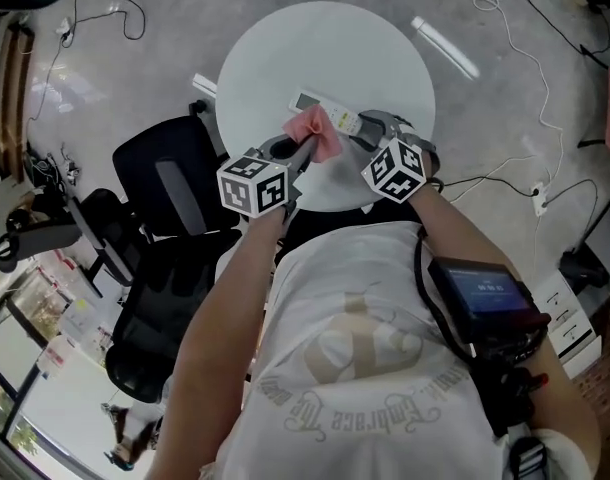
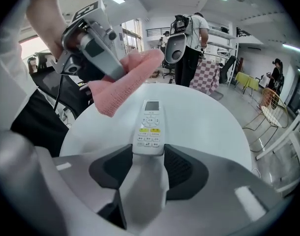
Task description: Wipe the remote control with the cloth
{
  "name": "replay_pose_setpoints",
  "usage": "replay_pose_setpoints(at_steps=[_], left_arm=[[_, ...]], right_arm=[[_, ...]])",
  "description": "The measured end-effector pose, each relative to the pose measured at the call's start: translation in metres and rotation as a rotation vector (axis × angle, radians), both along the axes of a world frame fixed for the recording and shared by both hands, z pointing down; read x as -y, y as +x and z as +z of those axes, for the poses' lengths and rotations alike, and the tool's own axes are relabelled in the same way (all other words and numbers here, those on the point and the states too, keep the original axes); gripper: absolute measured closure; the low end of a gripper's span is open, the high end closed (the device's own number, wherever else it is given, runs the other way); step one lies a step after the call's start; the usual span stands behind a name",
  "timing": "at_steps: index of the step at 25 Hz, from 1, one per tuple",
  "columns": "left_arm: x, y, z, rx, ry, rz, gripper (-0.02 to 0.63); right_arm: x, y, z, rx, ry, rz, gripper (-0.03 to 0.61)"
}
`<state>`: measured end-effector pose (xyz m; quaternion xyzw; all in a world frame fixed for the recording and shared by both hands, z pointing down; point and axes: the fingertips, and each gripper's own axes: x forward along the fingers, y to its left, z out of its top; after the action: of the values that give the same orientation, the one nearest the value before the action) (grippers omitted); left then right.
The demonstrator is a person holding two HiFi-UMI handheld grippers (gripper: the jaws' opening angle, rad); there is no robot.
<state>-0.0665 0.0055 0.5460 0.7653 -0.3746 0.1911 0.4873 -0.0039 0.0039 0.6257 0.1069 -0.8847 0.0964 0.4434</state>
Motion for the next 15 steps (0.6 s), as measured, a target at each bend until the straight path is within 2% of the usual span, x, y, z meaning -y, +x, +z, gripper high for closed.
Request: replay_pose_setpoints(at_steps=[4, 8, 10, 13, 15], left_arm=[[-0.001, 0.006, 0.014, 0.019, -0.052, 0.054, 0.595], [0.001, 0.017, 0.029, 0.061, -0.096, 0.163, 0.595], [0.01, 0.04, 0.036, 0.076, -0.126, 0.221, 0.595], [0.031, 0.097, 0.054, 0.092, -0.218, 0.295, 0.595], [0.033, 0.111, 0.064, 0.115, -0.265, 0.311, 0.595]], right_arm=[[-0.003, -0.005, -0.003, 0.003, 0.006, -0.039, 0.37], [-0.007, -0.015, -0.006, 0.007, 0.009, -0.097, 0.37], [-0.002, -0.007, -0.006, 0.012, 0.006, -0.124, 0.37], [0.023, 0.028, -0.001, 0.029, -0.009, -0.151, 0.37], [0.027, 0.036, 0.0, 0.024, -0.016, -0.163, 0.371]])
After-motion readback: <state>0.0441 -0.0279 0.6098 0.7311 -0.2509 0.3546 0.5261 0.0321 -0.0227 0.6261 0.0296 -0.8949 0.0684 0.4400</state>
